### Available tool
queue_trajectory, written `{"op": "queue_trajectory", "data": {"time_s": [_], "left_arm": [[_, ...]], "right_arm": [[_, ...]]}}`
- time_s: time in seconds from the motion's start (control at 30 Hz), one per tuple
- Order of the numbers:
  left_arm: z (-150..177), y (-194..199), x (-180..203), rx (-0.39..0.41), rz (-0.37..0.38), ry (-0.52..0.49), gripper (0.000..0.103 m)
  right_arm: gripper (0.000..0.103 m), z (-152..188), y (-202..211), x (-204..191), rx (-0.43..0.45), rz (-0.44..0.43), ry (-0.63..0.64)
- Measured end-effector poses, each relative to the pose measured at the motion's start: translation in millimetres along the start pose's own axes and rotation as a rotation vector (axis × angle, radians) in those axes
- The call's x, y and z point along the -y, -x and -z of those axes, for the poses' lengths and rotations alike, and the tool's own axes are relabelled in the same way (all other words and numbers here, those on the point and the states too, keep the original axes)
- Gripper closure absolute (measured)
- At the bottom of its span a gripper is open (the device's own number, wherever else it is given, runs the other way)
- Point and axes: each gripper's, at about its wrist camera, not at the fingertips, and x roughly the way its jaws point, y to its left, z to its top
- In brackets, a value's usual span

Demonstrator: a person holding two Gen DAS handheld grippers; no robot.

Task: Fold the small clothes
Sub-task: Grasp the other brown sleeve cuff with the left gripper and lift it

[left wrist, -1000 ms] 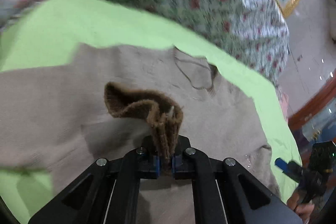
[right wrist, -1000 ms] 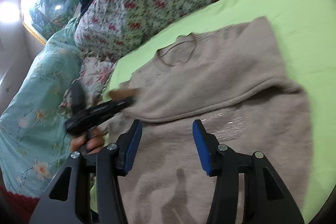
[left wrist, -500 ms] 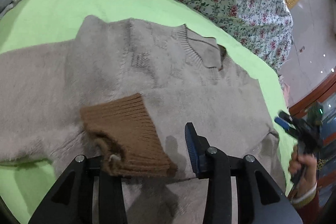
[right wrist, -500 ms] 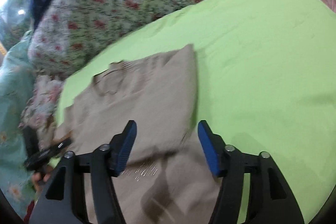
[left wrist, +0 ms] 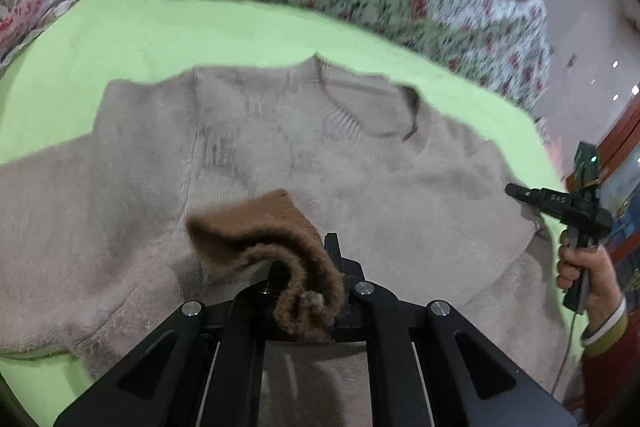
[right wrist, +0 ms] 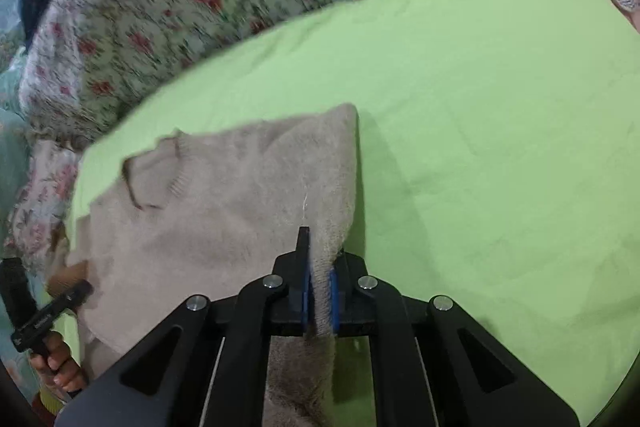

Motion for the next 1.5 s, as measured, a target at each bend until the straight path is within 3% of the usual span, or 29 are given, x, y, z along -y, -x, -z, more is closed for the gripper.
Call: {"op": "queue_trajectory", "data": {"time_s": [0.1, 0.17, 0.23, 0.33, 0.43, 0.5, 0.57, 0.67, 0.73, 0.8, 0.9, 1.1, 1.17, 1.27, 1.4, 1.43, 1.47, 1.5], "left_arm": [[6, -1, -8, -0.020, 0.006, 0.021, 0.095], [9, 2, -12, -0.017, 0.015, 0.029, 0.095], [10, 1, -12, -0.019, 0.015, 0.033, 0.095], [10, 2, -9, -0.023, 0.002, 0.024, 0.093], [17, 15, -17, -0.017, 0.002, 0.034, 0.089], [23, 31, -28, -0.004, -0.019, 0.043, 0.089], [29, 48, -42, 0.015, -0.047, 0.063, 0.090], [37, 82, -67, 0.067, -0.090, 0.119, 0.091], [41, 106, -87, 0.110, -0.130, 0.158, 0.091], [43, 125, -104, 0.141, -0.180, 0.181, 0.087], [41, 149, -141, 0.179, -0.251, 0.242, 0.068], [23, 186, -209, 0.274, -0.361, 0.382, 0.047], [12, 186, -229, 0.277, -0.413, 0.395, 0.037], [-4, 171, -254, 0.237, -0.436, 0.414, 0.033], [-21, 139, -286, 0.155, -0.434, 0.447, 0.036], [-24, 133, -292, 0.142, -0.428, 0.454, 0.046], [-25, 128, -295, 0.138, -0.407, 0.454, 0.075], [-26, 125, -296, 0.132, -0.393, 0.456, 0.087]], "right_arm": [[0.087, 7, 7, 1, 0.024, 0.075, -0.017], [0.084, 15, 35, -13, 0.135, 0.172, 0.004], [0.082, 24, 50, -38, 0.177, 0.091, 0.076], [0.073, 39, 32, -64, 0.056, 0.016, 0.182], [0.077, 44, 13, -37, -0.014, 0.113, 0.092], [0.076, 45, 26, -17, 0.014, 0.039, -0.018], [0.074, 49, 43, -22, 0.044, 0.063, -0.011], [0.056, 61, 61, -37, 0.065, -0.018, 0.008], [0.052, 73, 68, -50, 0.056, -0.069, 0.026], [0.052, 83, 69, -68, 0.044, -0.110, 0.044], [0.052, 100, 71, -85, 0.013, -0.170, 0.054], [0.051, 122, 66, -103, -0.037, -0.206, 0.072], [0.050, 127, 65, -105, -0.054, -0.211, 0.067], [0.050, 131, 64, -110, -0.065, -0.209, 0.063], [0.050, 134, 66, -112, -0.074, -0.211, 0.063], [0.050, 135, 66, -113, -0.076, -0.212, 0.064], [0.050, 136, 66, -114, -0.080, -0.215, 0.065], [0.050, 136, 66, -114, -0.084, -0.215, 0.066]]}}
